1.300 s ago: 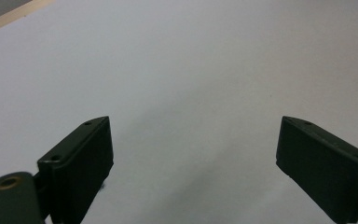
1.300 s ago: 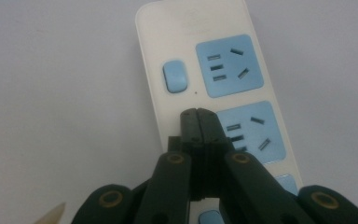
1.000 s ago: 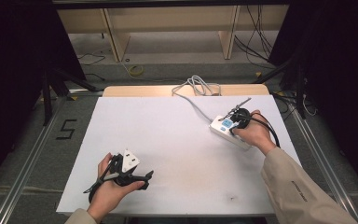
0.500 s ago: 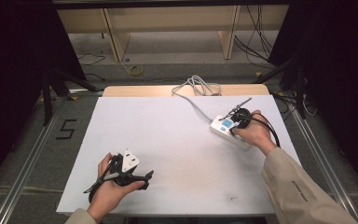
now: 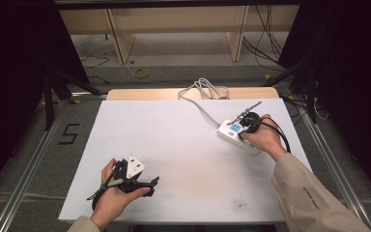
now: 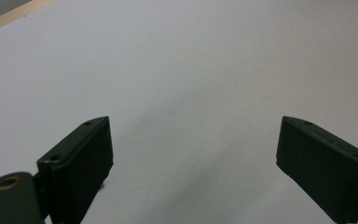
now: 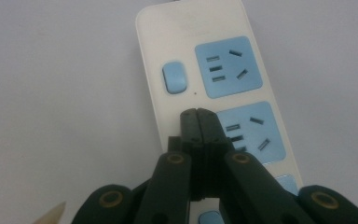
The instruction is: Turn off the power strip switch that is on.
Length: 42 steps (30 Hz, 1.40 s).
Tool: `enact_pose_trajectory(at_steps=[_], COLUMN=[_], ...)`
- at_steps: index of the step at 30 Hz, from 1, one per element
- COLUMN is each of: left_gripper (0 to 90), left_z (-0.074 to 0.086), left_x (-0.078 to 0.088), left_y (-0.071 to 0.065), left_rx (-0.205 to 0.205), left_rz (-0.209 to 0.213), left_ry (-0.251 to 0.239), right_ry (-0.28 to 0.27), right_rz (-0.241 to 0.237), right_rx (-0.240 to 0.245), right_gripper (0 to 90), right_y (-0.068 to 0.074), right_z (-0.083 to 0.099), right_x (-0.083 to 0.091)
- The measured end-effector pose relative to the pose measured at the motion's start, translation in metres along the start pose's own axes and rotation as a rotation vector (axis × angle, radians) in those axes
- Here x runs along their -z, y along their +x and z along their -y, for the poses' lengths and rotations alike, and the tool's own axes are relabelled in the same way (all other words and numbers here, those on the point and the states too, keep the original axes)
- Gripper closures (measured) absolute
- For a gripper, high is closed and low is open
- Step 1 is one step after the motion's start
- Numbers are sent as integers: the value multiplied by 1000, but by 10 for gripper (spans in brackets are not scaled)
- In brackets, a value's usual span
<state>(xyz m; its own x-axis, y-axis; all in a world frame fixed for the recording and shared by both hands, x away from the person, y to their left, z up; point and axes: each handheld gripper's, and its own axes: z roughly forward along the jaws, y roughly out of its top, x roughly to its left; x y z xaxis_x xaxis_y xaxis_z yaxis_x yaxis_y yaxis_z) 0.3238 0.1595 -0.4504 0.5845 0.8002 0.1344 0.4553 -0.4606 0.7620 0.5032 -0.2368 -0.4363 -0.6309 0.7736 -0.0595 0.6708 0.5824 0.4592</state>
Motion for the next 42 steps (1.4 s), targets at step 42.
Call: enact_pose_trajectory(at_steps=[42], left_gripper=[101], left_z=[0], left_x=[-1], left_y=[0], left_rx=[9], left_rz=[-2], left_ry=[-3], right_ry=[-37], right_rz=[10], right_rx=[-13], right_gripper=[900], right_y=[-3], right_z=[3], right_x=[3])
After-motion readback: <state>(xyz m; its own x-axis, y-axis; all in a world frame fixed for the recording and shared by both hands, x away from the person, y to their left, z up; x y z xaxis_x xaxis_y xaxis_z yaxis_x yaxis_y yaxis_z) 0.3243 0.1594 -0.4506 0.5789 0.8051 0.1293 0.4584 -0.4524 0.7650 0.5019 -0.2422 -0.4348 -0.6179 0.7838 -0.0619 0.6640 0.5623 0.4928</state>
